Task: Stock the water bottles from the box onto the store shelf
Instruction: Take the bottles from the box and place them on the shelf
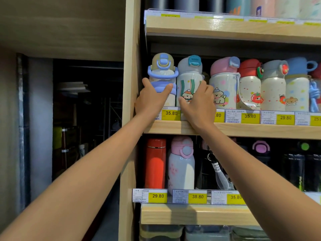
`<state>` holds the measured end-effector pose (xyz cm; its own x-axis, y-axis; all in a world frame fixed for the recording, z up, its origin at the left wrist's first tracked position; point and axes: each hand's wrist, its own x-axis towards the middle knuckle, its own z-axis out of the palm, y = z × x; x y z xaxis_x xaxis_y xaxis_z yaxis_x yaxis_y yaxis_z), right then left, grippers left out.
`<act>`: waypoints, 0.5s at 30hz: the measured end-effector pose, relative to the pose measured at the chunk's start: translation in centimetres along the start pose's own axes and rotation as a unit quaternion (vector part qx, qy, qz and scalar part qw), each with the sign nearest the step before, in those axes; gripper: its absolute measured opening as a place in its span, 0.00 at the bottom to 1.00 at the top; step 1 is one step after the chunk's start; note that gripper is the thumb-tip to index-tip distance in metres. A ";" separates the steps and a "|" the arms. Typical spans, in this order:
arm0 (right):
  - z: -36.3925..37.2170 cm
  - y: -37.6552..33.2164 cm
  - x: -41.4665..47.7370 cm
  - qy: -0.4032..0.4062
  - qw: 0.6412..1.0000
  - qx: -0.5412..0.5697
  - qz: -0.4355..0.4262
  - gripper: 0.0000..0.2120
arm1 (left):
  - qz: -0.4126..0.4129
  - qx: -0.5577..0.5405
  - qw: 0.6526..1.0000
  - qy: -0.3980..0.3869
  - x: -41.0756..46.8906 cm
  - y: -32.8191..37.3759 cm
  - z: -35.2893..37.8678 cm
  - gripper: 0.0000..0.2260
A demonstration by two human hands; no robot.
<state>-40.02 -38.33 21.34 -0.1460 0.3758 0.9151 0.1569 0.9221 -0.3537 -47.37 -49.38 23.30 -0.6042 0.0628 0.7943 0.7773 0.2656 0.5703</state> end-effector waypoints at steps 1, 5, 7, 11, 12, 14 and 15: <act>0.0 0.0 0.0 0.000 1.000 -0.002 -0.001 0.32 | 0.001 0.000 1.000 -0.001 0.0 0.0 0.0 0.33; 0.0 0.0 0.1 -0.010 1.000 -0.001 0.006 0.32 | 0.000 0.001 1.000 -0.005 -0.1 0.0 0.0 0.34; -0.1 0.1 0.1 -0.014 1.000 0.000 0.009 0.32 | -0.001 0.002 1.000 -0.005 -0.1 0.0 -0.1 0.34; -0.2 0.2 -0.1 -0.016 1.000 -0.008 0.005 0.31 | 0.001 0.004 1.000 -0.003 -0.2 0.0 0.0 0.33; -0.2 0.2 -0.1 -0.014 1.000 -0.003 0.004 0.30 | 0.002 0.004 1.000 -0.001 -0.2 0.1 0.0 0.33; -0.3 0.2 -0.1 -0.010 1.000 0.005 0.006 0.28 | 0.003 0.005 1.000 0.001 -0.2 0.1 0.0 0.32; -0.3 0.2 -0.1 -0.009 1.000 0.003 0.006 0.27 | 0.002 0.005 1.000 0.002 -0.2 0.1 0.0 0.32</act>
<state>-39.64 -38.22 21.24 -0.1622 0.3875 0.9075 0.1525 0.9184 -0.3650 -47.21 -49.36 23.18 -0.6000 0.0594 0.7978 0.7781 0.2750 0.5647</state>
